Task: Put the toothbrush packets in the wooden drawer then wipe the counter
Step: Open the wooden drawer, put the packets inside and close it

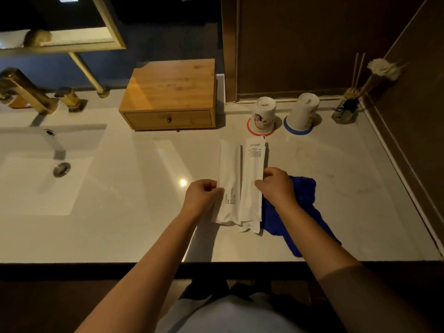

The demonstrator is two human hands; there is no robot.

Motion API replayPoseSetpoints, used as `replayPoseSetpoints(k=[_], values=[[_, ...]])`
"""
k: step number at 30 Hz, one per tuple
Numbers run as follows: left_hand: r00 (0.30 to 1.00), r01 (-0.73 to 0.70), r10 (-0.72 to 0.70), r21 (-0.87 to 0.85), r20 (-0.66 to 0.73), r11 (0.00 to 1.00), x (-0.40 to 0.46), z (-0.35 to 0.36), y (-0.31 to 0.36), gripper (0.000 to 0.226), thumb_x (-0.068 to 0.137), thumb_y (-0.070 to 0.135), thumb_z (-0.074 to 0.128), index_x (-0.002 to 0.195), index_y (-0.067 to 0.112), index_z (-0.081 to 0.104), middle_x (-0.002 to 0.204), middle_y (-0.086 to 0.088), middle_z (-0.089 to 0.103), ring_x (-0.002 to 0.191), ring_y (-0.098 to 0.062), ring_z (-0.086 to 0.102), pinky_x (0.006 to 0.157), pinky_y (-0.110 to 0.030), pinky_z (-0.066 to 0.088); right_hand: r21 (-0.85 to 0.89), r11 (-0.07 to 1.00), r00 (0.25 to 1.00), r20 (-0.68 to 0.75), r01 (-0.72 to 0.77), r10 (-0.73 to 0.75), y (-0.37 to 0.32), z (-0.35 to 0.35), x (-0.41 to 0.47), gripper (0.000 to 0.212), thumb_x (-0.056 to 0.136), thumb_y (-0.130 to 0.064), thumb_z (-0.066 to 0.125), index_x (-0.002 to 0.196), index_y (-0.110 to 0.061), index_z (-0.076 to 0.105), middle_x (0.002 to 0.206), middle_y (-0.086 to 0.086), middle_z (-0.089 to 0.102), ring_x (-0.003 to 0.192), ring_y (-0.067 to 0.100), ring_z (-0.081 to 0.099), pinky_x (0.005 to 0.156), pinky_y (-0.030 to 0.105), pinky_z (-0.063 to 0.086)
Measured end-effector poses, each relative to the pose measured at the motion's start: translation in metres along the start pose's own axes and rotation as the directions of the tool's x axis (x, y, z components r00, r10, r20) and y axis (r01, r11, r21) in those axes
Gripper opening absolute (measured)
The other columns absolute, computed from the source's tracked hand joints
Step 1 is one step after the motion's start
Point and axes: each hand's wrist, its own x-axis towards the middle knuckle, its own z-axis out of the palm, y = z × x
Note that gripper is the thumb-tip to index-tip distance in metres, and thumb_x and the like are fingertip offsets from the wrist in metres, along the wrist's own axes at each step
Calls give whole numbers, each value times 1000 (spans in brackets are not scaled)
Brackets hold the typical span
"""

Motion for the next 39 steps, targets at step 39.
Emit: replayPoseSetpoints(k=[39], values=[[644,-655,645,732,411,188,134,-201,56,49,90,35,51,134,14,45,143,-15,42,124,-34,46,100,-45,41,-629,665,885,82,403,-459,-128,106,6,42,95,-36,41,132,-17,47,134,5,52,120,22,49,97,34,41]])
